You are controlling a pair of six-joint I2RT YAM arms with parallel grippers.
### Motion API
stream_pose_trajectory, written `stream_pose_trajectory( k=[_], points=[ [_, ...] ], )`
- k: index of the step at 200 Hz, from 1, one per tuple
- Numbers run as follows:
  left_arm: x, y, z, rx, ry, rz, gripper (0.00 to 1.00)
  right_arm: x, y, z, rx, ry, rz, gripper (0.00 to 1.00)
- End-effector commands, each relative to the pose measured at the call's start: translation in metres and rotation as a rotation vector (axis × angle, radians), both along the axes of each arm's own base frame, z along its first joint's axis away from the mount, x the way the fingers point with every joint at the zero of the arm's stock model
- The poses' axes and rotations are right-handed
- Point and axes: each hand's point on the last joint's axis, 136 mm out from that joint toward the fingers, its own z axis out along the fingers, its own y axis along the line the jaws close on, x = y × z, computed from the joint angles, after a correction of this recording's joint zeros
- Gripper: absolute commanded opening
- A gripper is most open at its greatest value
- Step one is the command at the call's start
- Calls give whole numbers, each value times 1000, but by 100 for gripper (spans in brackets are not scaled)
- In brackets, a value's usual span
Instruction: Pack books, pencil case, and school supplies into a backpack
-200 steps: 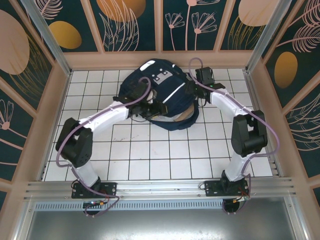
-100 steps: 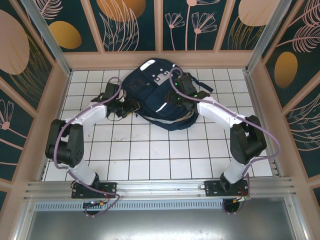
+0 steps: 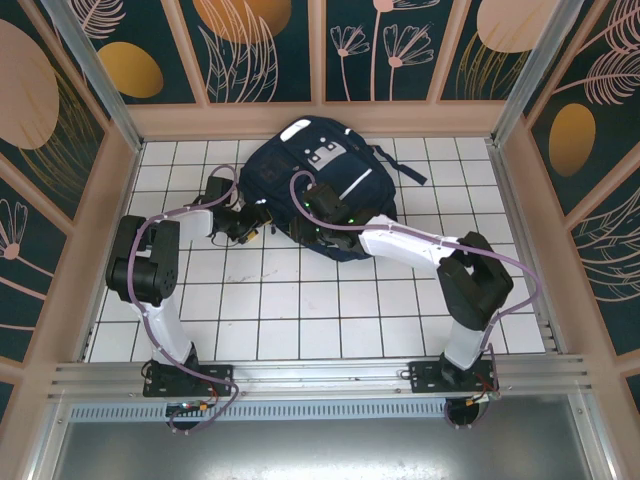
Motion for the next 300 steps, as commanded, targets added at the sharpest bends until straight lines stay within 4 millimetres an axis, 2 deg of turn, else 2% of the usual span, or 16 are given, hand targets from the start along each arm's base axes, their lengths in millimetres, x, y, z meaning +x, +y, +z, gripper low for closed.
stream_pose_trajectory(
  k=[1,29,67,80,114,124,141,167,195,209,216,238,270,274,289,300],
  points=[
    [20,1,17,-47,-90,15,58,7,4,-1,-1,-7,-18,48],
    [24,-3,18,-82,-102,13,59,8,4,-15,-40,9,-11,45],
    [34,-9,1,-131,-68,24,55,9,7,-8,-36,-10,3,43],
    [39,-11,-1,-149,-67,35,48,8,9,-6,-34,-16,8,43],
    [47,-12,1,-170,-66,74,8,3,14,11,-11,-87,2,42],
    [46,-14,5,-180,-71,82,0,2,14,13,-2,-94,-2,41],
    [42,-19,7,-189,-67,93,0,2,16,12,5,-88,-6,41],
    [29,-39,11,-189,-60,85,0,-3,25,7,28,-64,7,41],
    [13,-58,11,-203,-50,88,0,-7,36,-16,34,6,2,41],
    [12,-65,17,-220,-58,79,0,-10,42,-26,45,30,-1,40],
    [3,-64,8,-208,-32,77,0,-10,44,-30,55,40,-6,39],
    [-4,-66,6,-205,-25,64,0,-10,51,-46,68,85,-32,39],
    [-8,-60,2,-128,-26,16,0,-5,47,-64,40,122,-105,35],
    [1,-60,11,-123,-51,12,0,-5,47,-64,37,120,-109,35],
    [9,-52,15,-86,-68,4,0,1,35,-67,1,104,-157,35],
    [16,-44,17,-71,-75,7,15,6,25,-69,-28,100,-193,35]
  ],
)
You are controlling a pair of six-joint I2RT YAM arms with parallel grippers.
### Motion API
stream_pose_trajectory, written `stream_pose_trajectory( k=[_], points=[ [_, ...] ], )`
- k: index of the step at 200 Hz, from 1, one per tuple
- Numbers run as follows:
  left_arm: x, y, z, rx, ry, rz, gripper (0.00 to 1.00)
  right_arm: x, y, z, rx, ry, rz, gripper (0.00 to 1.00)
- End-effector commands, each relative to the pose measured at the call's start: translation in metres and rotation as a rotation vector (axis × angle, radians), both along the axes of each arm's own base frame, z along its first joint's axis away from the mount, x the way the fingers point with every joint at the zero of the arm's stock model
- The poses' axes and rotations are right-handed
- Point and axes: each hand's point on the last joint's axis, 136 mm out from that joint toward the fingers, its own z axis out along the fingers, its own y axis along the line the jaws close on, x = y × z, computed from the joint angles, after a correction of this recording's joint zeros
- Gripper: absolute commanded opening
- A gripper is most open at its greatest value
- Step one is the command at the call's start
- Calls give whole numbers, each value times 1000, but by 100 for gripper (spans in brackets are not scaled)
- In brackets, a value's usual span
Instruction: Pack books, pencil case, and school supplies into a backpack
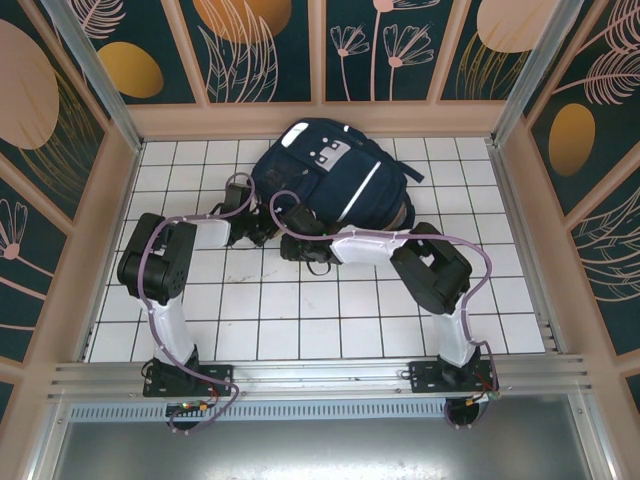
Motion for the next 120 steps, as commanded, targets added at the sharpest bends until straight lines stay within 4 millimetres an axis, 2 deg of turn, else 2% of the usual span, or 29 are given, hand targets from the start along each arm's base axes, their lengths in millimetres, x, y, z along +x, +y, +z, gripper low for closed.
stream_pose_trajectory(
  k=[1,22,36,51,70,107,120],
  points=[
    [18,16,17,66,-61,-17,17,16,-11,9,-25,-31,-99,35],
    [27,32,16,99,-55,6,41,24,-24,7,-52,-31,-125,35],
    [30,35,15,111,-55,9,55,30,-29,8,-58,-41,-128,35],
    [31,34,12,100,-57,12,58,36,-32,8,-58,-43,-129,35],
    [30,33,-1,95,-30,14,53,40,-30,11,-48,-47,-123,35],
    [33,31,-18,84,3,25,18,39,-11,14,17,0,-150,34],
    [35,29,-18,73,1,28,12,38,-7,11,21,24,-183,34]
  ],
)
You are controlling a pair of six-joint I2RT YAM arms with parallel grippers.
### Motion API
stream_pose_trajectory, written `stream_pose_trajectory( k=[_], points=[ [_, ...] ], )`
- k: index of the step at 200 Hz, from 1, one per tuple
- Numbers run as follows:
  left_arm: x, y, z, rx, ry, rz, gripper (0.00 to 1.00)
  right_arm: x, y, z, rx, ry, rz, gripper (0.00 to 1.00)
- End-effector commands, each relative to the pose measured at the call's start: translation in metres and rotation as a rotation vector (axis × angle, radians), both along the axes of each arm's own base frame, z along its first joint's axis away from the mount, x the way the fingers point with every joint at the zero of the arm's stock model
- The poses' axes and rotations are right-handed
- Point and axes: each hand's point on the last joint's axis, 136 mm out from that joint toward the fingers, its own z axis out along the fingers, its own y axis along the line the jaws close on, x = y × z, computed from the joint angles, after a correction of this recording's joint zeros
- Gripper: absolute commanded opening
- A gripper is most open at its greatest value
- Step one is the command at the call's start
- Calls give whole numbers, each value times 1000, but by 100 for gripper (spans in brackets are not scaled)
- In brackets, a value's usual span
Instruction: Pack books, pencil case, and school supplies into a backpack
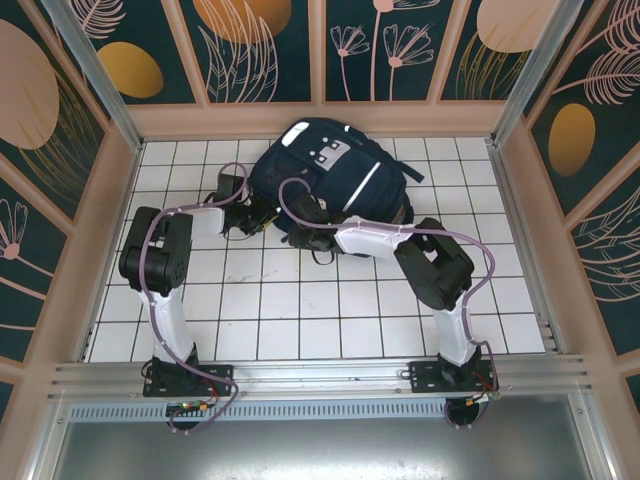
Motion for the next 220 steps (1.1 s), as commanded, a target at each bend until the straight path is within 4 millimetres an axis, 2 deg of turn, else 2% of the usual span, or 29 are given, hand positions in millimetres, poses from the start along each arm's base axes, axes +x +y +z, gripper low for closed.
stream_pose_trajectory(
  k=[1,41,99,118,158,197,220],
  points=[
    [5,1,-10,6,10,12,12,5,13,0,29,29,-61,34],
    [4,-1,-10,-21,12,23,9,12,21,-18,-13,84,-162,36],
    [-1,-5,-11,-50,25,32,8,28,30,-23,-8,91,-259,43],
    [-1,-5,-9,-52,21,33,8,31,32,-31,-23,106,-282,44],
    [-1,-4,-7,-48,17,37,8,26,17,-51,-151,124,-302,45],
    [-1,-3,-8,-41,21,37,7,10,-4,-41,-234,63,-287,35],
    [0,-4,-9,-44,23,36,7,4,-16,-42,-272,56,-287,31]
  ],
)
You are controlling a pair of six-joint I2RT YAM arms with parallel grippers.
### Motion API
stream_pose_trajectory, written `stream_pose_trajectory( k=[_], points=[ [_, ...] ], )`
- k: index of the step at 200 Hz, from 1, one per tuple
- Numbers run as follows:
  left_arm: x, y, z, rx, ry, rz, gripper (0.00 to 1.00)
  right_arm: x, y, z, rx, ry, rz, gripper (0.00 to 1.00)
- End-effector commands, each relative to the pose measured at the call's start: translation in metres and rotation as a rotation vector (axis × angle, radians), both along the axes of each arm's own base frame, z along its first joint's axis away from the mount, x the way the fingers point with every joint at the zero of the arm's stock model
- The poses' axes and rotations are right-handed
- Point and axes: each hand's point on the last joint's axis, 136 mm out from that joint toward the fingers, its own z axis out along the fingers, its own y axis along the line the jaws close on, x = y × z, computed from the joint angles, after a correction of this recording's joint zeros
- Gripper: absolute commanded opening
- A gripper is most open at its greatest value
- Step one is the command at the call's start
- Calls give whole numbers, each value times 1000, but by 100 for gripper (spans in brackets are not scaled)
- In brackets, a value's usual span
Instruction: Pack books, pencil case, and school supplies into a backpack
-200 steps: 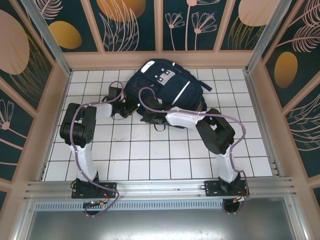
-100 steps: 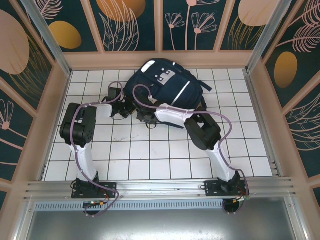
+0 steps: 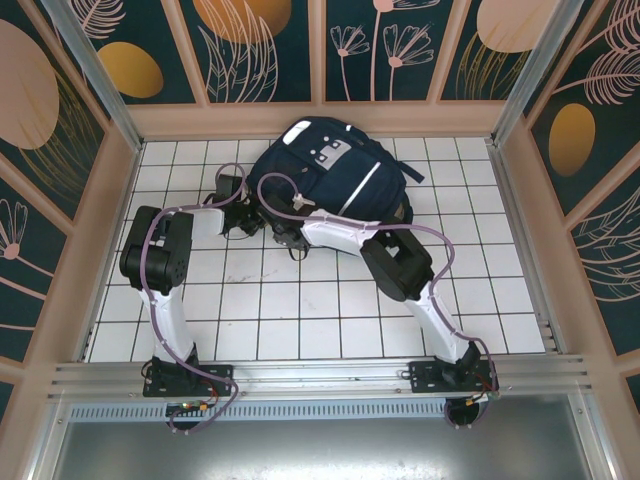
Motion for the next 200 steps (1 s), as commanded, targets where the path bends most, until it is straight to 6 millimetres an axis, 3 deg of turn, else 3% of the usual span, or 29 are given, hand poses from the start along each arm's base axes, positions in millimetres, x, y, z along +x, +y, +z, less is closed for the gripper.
stream_pose_trajectory(
  k=[1,42,96,130,150,159,175,200],
  points=[
    [-6,-4,-11,-4,29,-11,7,-14,-38,-11,-147,22,-15,30],
    [-7,-5,-11,-9,31,-15,7,-15,-27,-8,-134,7,12,25],
    [-8,-5,-12,-13,35,-18,7,-9,-16,-24,-132,13,88,34],
    [-7,-5,-10,-12,31,-18,7,-11,-14,-30,-143,21,132,9],
    [-7,-5,-8,-11,28,-17,7,-11,-13,-21,-140,1,141,7],
    [-7,-4,-7,-7,28,-16,6,-11,-12,-13,-132,-11,140,0],
    [-5,-1,-6,10,29,-7,0,-11,-13,0,-129,-36,144,0],
    [-4,8,-8,36,39,23,0,-14,-20,18,-135,-58,144,0]
  ],
)
